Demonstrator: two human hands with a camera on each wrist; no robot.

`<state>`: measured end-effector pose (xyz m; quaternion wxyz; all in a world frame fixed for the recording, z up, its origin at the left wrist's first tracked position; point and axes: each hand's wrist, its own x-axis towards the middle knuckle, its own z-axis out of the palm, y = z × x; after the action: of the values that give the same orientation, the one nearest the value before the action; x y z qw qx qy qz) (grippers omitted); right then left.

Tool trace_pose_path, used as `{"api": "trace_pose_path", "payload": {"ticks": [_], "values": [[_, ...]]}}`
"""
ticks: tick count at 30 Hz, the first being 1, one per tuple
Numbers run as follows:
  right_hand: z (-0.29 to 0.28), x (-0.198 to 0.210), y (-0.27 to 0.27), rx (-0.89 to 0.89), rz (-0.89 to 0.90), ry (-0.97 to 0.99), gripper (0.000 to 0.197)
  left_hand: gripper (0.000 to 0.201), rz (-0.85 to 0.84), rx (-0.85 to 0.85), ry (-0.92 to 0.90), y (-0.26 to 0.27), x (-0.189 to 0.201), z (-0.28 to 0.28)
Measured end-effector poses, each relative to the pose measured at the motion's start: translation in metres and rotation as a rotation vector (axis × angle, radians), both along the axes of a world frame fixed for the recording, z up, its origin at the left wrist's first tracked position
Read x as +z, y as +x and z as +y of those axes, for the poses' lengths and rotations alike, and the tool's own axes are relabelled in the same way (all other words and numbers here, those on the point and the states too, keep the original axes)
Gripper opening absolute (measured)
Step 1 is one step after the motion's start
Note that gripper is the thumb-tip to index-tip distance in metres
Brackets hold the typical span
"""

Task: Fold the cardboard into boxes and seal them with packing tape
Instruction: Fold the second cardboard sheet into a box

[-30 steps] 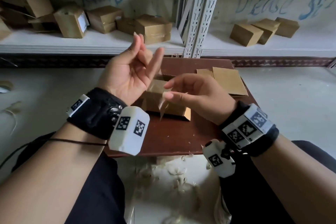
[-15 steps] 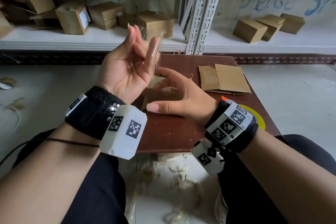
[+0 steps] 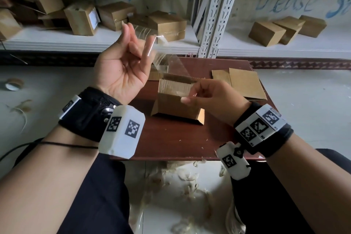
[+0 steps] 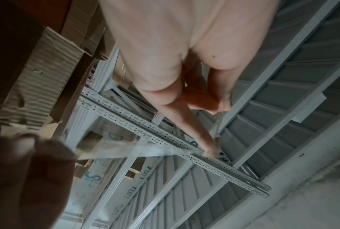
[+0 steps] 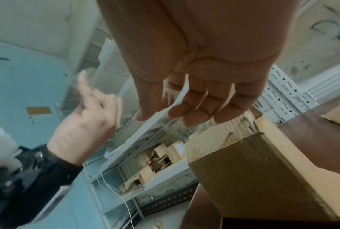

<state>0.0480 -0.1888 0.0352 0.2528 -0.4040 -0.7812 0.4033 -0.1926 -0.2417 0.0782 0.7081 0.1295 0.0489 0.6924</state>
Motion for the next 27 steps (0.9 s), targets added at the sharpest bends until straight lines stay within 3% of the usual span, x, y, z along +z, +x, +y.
{"api": "trace_pose_path", "payload": {"ticks": [5, 7, 9, 12, 18, 24, 27], "values": [[0.003, 0.017, 0.019, -0.094, 0.125, -0.053, 0.033, 0.013, 0.083, 0.11, -0.009, -0.018, 0.002, -0.005], [0.003, 0.025, 0.028, -0.122, 0.149, -0.064, 0.04, 0.014, 0.171, 0.168, -0.013, -0.026, 0.002, -0.006], [0.007, 0.03, 0.036, -0.13, 0.125, -0.055, 0.046, 0.005, 0.38, 0.255, 0.001, -0.032, 0.002, -0.007], [0.019, 0.033, 0.047, -0.191, 0.031, 0.003, 0.041, 0.018, 0.702, 0.411, -0.018, -0.041, -0.002, -0.007], [0.036, 0.04, 0.059, -0.316, -0.037, 0.099, 0.02, 0.006, 1.106, 0.7, -0.127, -0.042, -0.02, 0.004], [0.048, 0.043, 0.053, -0.339, 0.005, 0.053, 0.017, 0.013, 1.154, 1.047, -0.223, -0.034, -0.032, 0.031], [0.048, 0.044, 0.046, -0.348, 0.085, 0.009, 0.034, 0.005, 1.12, 1.215, -0.209, -0.03, -0.029, 0.04]]}}
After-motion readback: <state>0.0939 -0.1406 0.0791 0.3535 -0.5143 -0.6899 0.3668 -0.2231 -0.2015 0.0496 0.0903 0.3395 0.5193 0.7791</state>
